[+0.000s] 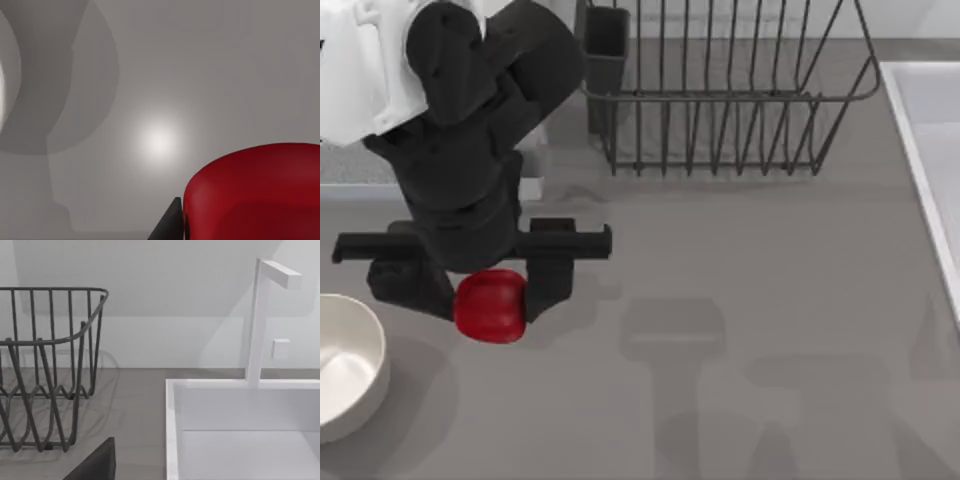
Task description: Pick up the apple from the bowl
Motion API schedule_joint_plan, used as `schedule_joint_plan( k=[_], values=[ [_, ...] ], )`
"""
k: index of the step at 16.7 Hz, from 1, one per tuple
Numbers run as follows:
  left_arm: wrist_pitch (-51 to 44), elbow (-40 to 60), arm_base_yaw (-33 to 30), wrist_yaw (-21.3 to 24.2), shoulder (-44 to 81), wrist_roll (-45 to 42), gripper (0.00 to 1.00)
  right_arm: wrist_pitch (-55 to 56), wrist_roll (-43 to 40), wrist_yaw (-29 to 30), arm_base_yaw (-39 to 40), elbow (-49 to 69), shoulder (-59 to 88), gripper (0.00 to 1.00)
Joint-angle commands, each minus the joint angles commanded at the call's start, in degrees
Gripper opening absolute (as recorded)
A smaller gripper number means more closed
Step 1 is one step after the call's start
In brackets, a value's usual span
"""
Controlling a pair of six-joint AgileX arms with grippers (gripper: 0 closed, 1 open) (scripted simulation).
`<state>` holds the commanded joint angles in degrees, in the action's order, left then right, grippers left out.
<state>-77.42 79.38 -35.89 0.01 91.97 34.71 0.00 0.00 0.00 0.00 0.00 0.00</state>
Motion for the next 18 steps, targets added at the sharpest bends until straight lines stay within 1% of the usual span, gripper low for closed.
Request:
schedule_joint_plan(
  k=[5, 7, 9, 14, 16, 18],
  values=[
    [0.26, -0.28, -0.05, 0.02, 0.04, 0.11, 0.00, 0.00, 0.00, 0.00, 0.00, 0.00, 0.00, 1.00],
    [2.36, -2.26, 0.00, 0.02, 0.38, 0.05, 0.00, 0.00, 0.00, 0.00, 0.00, 0.00, 0.00, 1.00],
    [6.79, -5.84, 0.03, 0.02, 1.17, 0.00, 0.00, 0.00, 0.00, 0.00, 0.00, 0.00, 0.00, 1.00],
    [21.62, -16.98, 0.05, 0.01, 3.81, -0.10, 0.00, 0.00, 0.00, 0.00, 0.00, 0.00, 0.00, 1.00],
    [24.76, -19.89, 0.02, 0.00, 4.63, -0.09, 0.00, 0.00, 0.00, 0.00, 0.00, 0.00, 0.00, 1.00],
    [25.48, -20.60, 0.00, 0.00, 4.87, -0.07, 0.00, 0.00, 0.00, 0.00, 0.00, 0.00, 0.00, 1.00]
  ],
)
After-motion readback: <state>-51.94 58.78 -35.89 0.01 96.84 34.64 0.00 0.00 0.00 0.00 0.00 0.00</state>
